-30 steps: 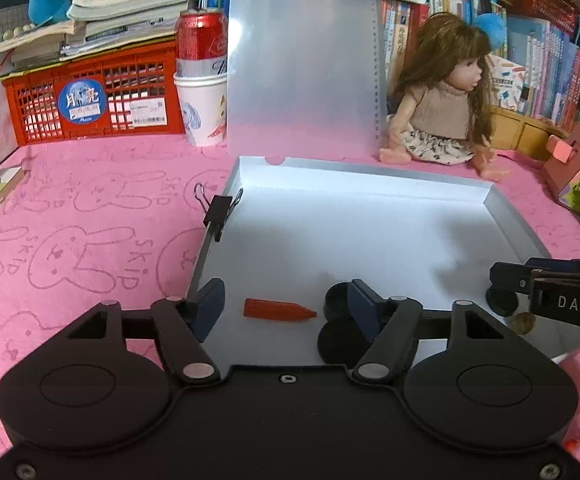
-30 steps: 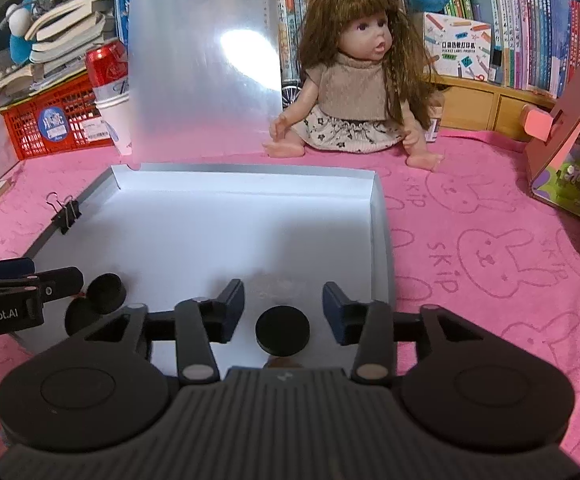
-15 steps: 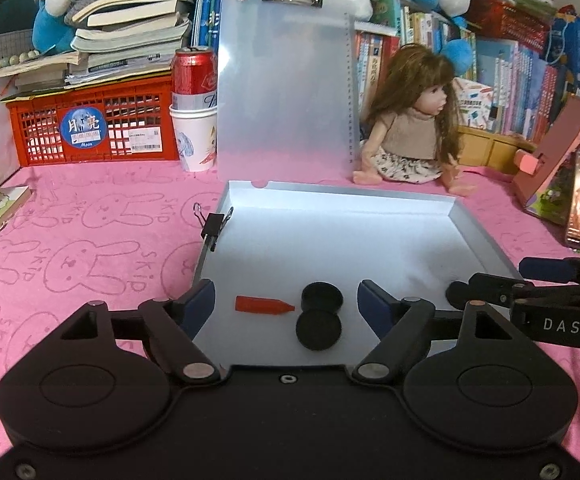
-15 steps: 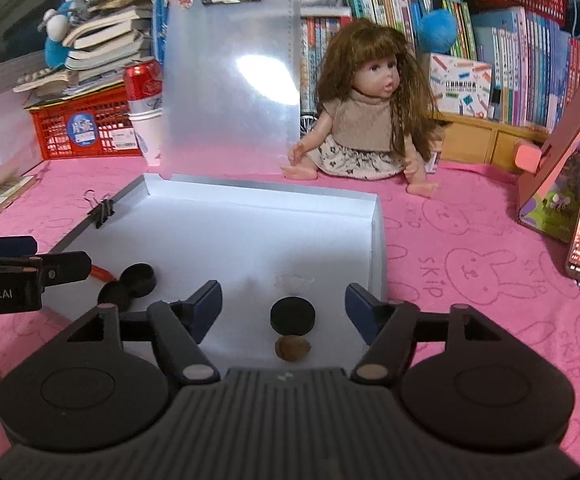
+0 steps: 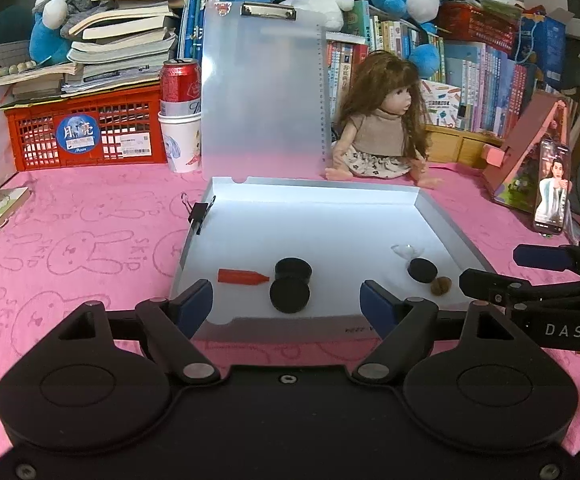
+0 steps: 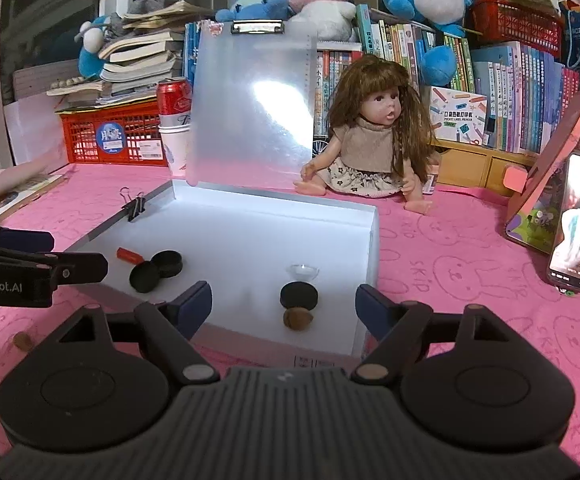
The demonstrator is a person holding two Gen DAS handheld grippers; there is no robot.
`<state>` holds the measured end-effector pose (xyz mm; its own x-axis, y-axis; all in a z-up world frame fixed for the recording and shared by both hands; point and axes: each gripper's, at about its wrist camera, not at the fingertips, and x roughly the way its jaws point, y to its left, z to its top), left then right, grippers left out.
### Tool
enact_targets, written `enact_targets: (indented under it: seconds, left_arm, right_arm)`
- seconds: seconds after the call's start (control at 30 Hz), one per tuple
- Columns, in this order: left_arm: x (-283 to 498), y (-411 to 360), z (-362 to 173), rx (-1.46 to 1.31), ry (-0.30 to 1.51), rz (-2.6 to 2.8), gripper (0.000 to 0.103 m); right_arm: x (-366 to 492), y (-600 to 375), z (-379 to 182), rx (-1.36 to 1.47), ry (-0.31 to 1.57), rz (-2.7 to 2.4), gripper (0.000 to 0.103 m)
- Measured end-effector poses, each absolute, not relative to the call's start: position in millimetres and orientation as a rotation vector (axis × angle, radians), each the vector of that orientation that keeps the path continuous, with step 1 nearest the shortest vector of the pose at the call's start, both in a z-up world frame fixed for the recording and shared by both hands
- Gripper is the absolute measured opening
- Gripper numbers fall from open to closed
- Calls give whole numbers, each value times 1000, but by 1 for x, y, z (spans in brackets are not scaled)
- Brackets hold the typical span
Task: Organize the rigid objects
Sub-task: 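Lift both open tools out of the box back over the towel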
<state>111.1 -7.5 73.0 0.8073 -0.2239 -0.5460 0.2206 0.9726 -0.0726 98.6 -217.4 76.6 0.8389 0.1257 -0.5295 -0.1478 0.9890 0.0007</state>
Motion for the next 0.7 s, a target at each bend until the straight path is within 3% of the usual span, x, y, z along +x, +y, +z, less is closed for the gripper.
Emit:
enact_targets:
  seconds: [0.7]
  left_arm:
    - [48, 12, 56, -17, 541, -206, 82]
  right_arm:
    - [46, -220, 62, -6, 525, 139, 90]
